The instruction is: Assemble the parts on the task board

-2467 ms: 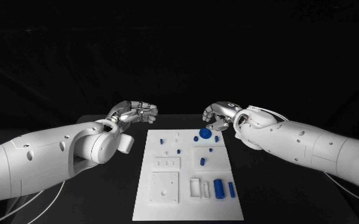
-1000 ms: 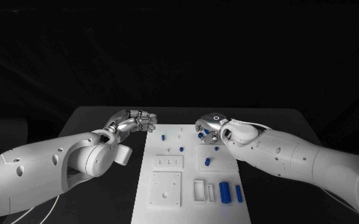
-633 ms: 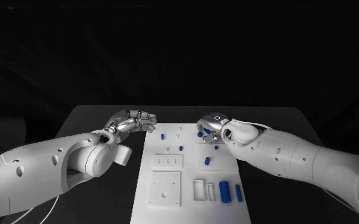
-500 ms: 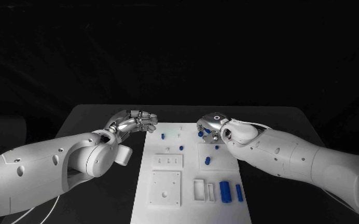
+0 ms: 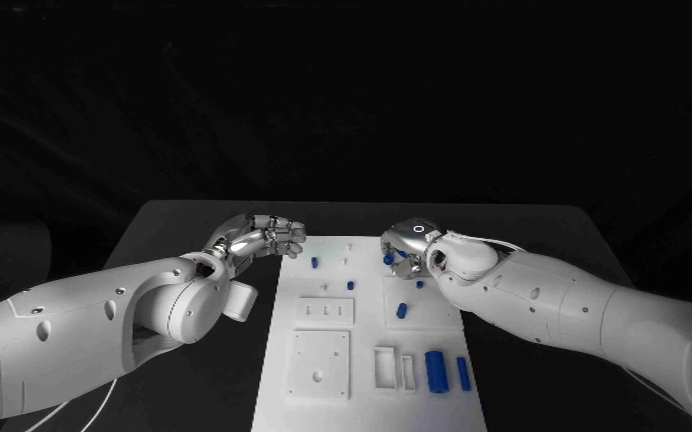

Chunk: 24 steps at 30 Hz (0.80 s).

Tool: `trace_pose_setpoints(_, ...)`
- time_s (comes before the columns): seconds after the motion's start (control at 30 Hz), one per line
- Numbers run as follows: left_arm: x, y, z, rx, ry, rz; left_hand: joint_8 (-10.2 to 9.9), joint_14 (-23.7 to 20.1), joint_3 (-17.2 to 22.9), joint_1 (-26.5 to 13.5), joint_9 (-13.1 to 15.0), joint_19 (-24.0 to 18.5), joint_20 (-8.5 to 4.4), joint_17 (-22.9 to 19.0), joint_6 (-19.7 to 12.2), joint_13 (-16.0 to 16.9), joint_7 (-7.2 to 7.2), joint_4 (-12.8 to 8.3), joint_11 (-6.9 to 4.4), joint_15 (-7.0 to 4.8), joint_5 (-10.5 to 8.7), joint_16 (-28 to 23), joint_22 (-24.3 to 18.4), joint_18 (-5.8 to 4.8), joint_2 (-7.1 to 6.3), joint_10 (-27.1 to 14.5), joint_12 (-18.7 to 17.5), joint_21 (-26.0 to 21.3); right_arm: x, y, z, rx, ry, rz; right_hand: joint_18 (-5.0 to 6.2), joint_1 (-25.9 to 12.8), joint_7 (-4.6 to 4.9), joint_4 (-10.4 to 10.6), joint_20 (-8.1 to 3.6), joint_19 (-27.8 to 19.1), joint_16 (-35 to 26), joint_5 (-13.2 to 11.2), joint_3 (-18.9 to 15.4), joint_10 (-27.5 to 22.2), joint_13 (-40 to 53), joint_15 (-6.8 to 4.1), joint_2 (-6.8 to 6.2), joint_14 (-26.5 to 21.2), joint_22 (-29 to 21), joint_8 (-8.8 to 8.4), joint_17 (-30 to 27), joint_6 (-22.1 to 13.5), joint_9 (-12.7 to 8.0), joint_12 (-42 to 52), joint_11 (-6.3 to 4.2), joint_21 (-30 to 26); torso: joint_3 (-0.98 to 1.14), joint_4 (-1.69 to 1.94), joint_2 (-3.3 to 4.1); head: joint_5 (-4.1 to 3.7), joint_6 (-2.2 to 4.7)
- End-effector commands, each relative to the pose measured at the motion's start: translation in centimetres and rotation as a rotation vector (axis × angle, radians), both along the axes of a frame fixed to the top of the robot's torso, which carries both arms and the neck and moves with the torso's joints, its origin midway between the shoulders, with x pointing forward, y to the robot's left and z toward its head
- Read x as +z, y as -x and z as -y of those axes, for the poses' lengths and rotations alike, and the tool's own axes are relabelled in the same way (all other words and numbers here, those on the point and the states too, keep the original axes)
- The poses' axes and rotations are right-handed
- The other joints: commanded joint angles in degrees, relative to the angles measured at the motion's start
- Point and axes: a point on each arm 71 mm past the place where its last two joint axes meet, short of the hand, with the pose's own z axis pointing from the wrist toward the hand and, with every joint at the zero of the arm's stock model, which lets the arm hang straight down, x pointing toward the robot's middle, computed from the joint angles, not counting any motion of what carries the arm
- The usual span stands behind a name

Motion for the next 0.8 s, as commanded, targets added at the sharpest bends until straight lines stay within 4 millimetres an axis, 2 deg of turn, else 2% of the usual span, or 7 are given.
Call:
trace_pose_setpoints(0.03,0.13,-0.03,0.33,-0.019,0.01,0.004,-0.3,-0.2,0.0,-0.6,0.1,-0.4,0.16,0.1,-0.2,-0.1,0.13,-0.4,-0.1,0.01,-0.08,-0.4,1.3,1.06,-0.01,-0.5,-0.3,0.4,-0.23,0.15,-0.37,0.012,0.013,-0.007,3.57,-0.6,0.1,0.0,-0.61,1.1,0.4,-0.4,0.6,0.9,0.1,-0.09,0.08,-0.5,0.8,0.44,-0.2,0.7,0.1,0.4,-0.01,0.0,-0.04,-0.12,0.3,-0.02,0.01)
trace_pose_setpoints(0.13,0.11,-0.06,0.37,-0.02,0.01,0.003,-0.3,-0.2,0.1,-0.6,0.1,-0.4,0.16,0.1,-0.2,-0.1,0.12,-0.4,-0.1,0.01,-0.08,-0.4,1.3,1.06,0.0,-0.5,-0.3,0.4,-0.22,0.14,-0.38,0.011,0.01,-0.006,3.57,-0.9,0.07,0.0,-0.62,1.1,0.7,-0.7,0.9,1.8,0.3,-0.28,0.28,-0.5,0.9,0.66,-0.6,1.3,0.2,0.6,-0.21,0.1,-0.07,-0.15,0.6,-0.04,0.22)
trace_pose_setpoints(0.2,0.1,-0.08,0.36,-0.02,0.01,0.002,-0.3,-0.2,0.1,-0.7,0.1,-0.4,0.17,0.1,-0.2,-0.1,0.11,-0.4,-0.11,0.01,-0.08,-0.4,1.3,1.06,0.0,-0.5,-0.3,0.4,-0.17,0.16,-0.37,0.009,0.014,0.003,3.57,-1.0,0.07,0.0,-0.65,1.2,0.8,-0.8,1.0,2.3,0.4,-0.43,0.36,-0.6,0.9,0.77,-0.8,1.6,0.2,0.8,-0.36,0.2,-0.08,0.16,0.92,-0.29,0.46)
trace_pose_setpoints(0.3,0.09,-0.1,0.35,-0.02,0.009,0.002,-0.3,-0.2,0.1,-0.7,0.1,-0.4,0.17,0.1,-0.2,-0.1,0.11,-0.4,-0.11,0.02,-0.08,-0.4,1.3,1.07,0.01,-0.5,-0.3,0.4,-0.14,0.2,-0.44,0.008,0.025,0.014,3.57,-1.2,0.13,0.1,-0.8,1.6,1.0,-1.4,1.4,3.1,0.6,-0.73,0.54,-0.6,1.1,0.93,-1.2,2.1,0.3,0.9,-0.67,0.7,-0.09,0.11,0.97,-0.29,0.47)
trace_pose_setpoints(0.5,0.08,-0.13,0.39,-0.021,0.009,0.0,-0.3,-0.2,0.1,-0.7,0.1,-0.4,0.17,0.1,-0.2,-0.1,0.1,-0.4,-0.12,0.02,-0.09,-0.4,1.3,1.07,0.02,-0.5,-0.3,0.4,-0.12,0.31,-0.65,0.012,0.026,0.015,3.57,-1.0,-0.15,0.8,-1.08,2.1,1.5,-4.0,3.5,5.8,1.4,-1.61,0.56,-0.7,1.3,1.6,-2.1,4.2,0.6,1.7,-1.6,2.0,-0.09,-0.01,1.12,-0.17,0.51)
trace_pose_setpoints(0.8,0.04,-0.22,0.48,-0.023,0.008,-0.001,-0.3,-0.2,0.2,-0.8,0.1,-0.4,0.17,0.2,-0.2,-0.1,0.09,-0.5,-0.14,0.02,-0.08,-0.5,1.3,1.08,0.04,-0.5,-0.3,0.4,-0.1,0.45,-0.9,0.014,0.025,0.015,3.57,-1.4,-1.08,1.0,-1.39,2.2,2.1,-4.2,5.0,8.7,2.9,-2.72,1.01,-0.9,1.4,2.51,-3.1,6.7,1.3,2.5,-2.72,4.3,-0.13,-0.12,1.27,-0.13,0.49)
